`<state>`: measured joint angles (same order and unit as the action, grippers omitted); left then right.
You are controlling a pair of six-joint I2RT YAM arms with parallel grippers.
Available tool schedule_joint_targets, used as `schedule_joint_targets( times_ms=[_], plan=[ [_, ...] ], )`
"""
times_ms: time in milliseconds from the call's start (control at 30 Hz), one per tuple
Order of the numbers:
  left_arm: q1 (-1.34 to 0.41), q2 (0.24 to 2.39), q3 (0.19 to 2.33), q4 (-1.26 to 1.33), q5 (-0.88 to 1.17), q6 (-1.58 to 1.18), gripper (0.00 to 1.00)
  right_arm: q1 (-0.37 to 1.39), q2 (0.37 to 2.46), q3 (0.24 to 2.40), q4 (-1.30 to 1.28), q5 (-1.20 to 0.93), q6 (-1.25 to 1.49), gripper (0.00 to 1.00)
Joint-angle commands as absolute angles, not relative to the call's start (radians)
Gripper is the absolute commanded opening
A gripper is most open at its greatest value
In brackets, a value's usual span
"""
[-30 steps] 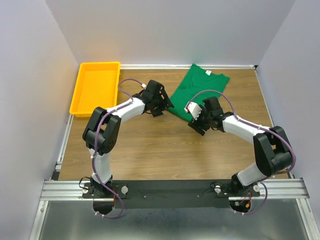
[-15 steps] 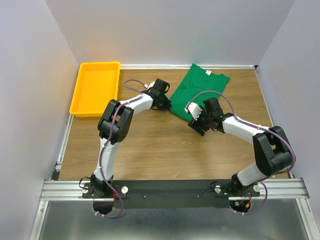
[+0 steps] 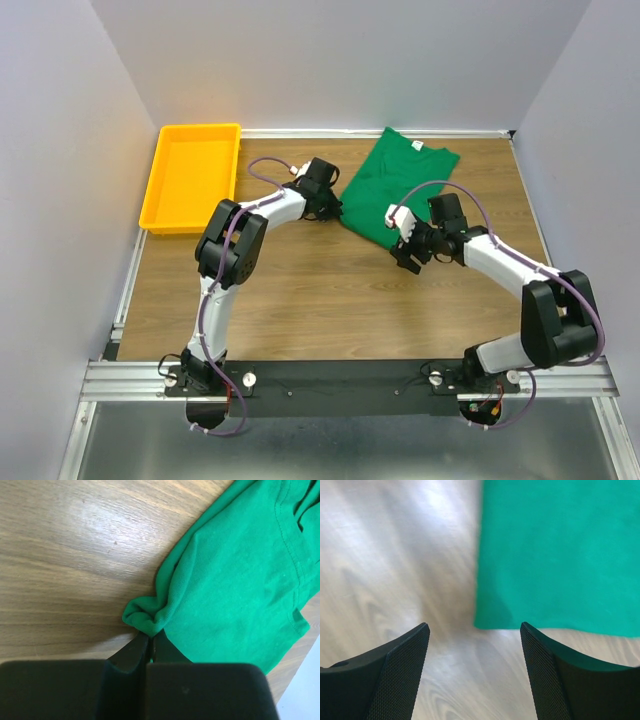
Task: Fold and stack the t-shirts
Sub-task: Fold the tshirt
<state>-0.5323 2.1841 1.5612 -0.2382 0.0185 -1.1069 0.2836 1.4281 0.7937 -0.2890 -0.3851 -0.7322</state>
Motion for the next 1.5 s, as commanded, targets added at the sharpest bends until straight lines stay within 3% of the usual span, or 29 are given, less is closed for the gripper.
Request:
schedule_joint_targets(
  times_ms=[0,200,400,533,633,733,833,1100,1300,1467],
  plan=[
    [-0.537,2.166,1.540,-0.219,0.052,-1.080,0.00,0.295,1.469,0.824,-0.371,-0.496,-0.816,0.79],
    [-0.537,2.161,1.526,-0.204,0.078,-1.078,0.00,0.296,1.618,0.896,-0.348,-0.338,-0.792,0.66],
    [-0.537,2.158,1.519,-0.193,0.089,-1.080,0.00,0.296,1.670,0.897,-0.291,-0.278,-0.773,0.63],
    [-0.537,2.171,1.520,-0.190,0.106,-1.072,0.00,0.298,1.703,0.887,-0.290,-0.268,-0.773,0.44],
    [-0.537,2.172,1.519,-0.189,0.112,-1.063,0.00,0.296,1.715,0.867,-0.291,-0.290,-0.764,0.19],
    [-0.535,2.169,1.509,-0.178,0.127,-1.051,0.00,0.296,1.720,0.853,-0.293,-0.320,-0.741,0.01],
    [-0.535,2.151,1.480,-0.153,0.162,-1.020,0.00,0.298,1.691,0.842,-0.327,-0.406,-0.741,0.01],
    [-0.532,1.969,1.248,-0.107,0.303,-0.937,0.00,0.318,1.562,0.858,-0.748,-0.736,-0.969,0.01],
    [-0.529,1.833,1.138,-0.143,0.359,-0.937,0.00,0.321,1.435,0.859,-0.795,-0.735,-0.878,0.01],
    [-0.515,1.784,1.221,-0.204,0.341,-0.946,0.00,0.296,1.378,0.925,-0.778,-0.649,-0.782,0.01]
  ],
)
